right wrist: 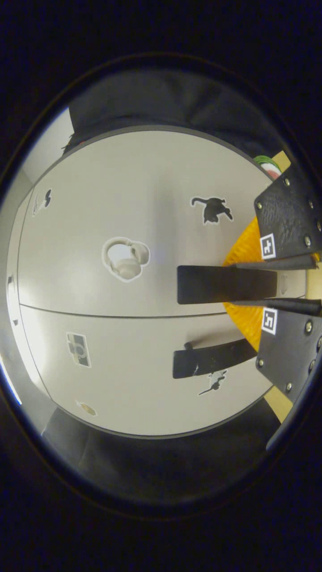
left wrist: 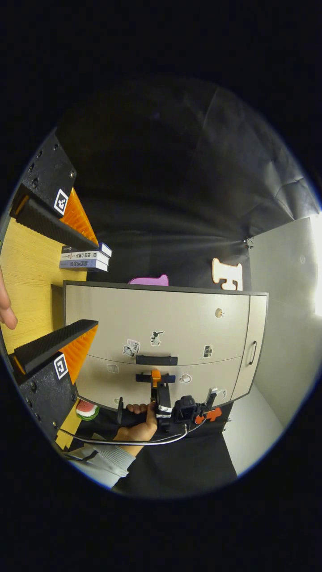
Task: Open the right door of the double-door shoe cabinet with the right hand, and open the left door with the left hand.
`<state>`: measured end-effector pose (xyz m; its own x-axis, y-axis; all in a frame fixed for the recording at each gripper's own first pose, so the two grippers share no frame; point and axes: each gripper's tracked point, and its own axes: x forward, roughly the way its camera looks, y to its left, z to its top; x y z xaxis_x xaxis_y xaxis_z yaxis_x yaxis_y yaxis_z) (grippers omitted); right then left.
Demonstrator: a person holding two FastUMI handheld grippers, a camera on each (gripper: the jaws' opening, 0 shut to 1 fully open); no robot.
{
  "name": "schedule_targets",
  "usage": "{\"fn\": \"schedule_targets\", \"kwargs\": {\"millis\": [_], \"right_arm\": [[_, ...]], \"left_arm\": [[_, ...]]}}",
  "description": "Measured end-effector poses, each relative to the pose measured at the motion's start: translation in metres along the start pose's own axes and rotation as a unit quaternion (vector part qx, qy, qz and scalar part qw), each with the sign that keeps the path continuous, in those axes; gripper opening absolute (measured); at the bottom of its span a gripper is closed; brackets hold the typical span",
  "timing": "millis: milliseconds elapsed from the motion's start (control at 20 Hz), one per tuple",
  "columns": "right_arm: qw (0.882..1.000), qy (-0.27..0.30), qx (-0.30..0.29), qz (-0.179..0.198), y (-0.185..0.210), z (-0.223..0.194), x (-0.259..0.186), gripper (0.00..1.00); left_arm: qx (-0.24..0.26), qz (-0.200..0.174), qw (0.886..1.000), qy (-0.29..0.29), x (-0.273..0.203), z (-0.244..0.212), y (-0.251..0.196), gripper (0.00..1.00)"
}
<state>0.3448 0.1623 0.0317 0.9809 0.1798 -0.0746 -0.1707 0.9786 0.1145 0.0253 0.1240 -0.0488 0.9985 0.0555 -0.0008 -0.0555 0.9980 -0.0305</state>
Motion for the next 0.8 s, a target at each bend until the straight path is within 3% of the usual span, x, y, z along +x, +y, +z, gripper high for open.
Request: {"fn": "schedule_targets", "kwargs": {"millis": [50,550,800], "right_arm": [[1.000,-0.003,-0.003,0.003,0.000,0.004,-0.007,0.19],[0.999,-0.007,-0.012,0.032,-0.001,0.002,-0.021,0.19],[0.998,-0.007,-0.012,0.055,-0.005,0.003,-0.031,0.19]], "left_arm": [[0.000,0.002,1.000,0.003,-0.001,-0.001,0.001,0.97],[0.008,0.036,0.999,-0.003,-0.023,0.013,0.013,0.96],[0.014,0.018,1.000,-0.007,-0.036,0.017,-0.013,0.95]]}}
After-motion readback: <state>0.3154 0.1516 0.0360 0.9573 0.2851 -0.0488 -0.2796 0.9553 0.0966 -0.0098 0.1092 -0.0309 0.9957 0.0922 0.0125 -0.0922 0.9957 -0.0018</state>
